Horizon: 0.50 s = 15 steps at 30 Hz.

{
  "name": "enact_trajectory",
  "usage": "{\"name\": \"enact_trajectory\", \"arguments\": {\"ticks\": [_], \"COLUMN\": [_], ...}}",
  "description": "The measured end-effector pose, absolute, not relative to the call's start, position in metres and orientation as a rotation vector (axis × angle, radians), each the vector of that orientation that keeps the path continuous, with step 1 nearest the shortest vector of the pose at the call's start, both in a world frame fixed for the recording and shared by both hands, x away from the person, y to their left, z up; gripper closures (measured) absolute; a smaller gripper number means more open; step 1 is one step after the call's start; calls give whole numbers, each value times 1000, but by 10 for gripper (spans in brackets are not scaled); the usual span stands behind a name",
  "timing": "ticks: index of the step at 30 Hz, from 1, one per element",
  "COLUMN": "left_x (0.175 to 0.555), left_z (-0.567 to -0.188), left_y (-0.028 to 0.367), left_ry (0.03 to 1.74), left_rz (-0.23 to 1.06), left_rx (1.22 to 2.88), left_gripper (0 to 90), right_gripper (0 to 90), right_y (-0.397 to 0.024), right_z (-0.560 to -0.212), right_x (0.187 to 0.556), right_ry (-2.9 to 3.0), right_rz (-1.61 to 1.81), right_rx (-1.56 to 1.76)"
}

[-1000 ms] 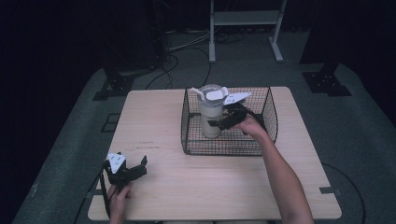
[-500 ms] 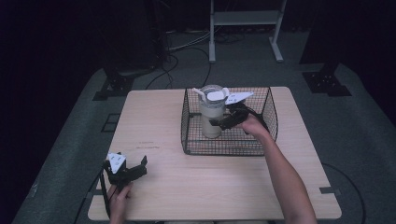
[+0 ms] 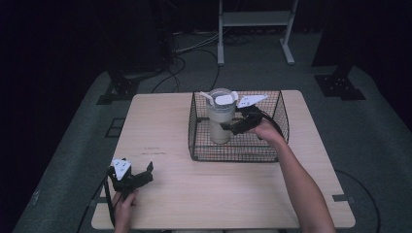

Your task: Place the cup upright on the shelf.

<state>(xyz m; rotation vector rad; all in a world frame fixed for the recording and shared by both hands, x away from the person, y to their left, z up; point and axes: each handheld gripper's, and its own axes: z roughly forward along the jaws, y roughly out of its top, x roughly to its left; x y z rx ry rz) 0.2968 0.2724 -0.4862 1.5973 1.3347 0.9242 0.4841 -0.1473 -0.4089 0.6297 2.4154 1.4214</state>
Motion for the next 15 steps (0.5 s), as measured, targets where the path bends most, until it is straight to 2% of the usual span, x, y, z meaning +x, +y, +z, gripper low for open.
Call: {"name": "enact_trajectory", "arguments": {"ticks": [15], "left_x": [297], "left_z": [-486], "left_y": [273], "left_ry": [1330], "left_rz": [922], "left_rx": [1599], "left_gripper": [0], "right_gripper": [87], "right_y": [-156], "right_z": [-397], "right_x": [472], "right_ry": [2394], "right_rz": [1389], "right_rx": [714]}}
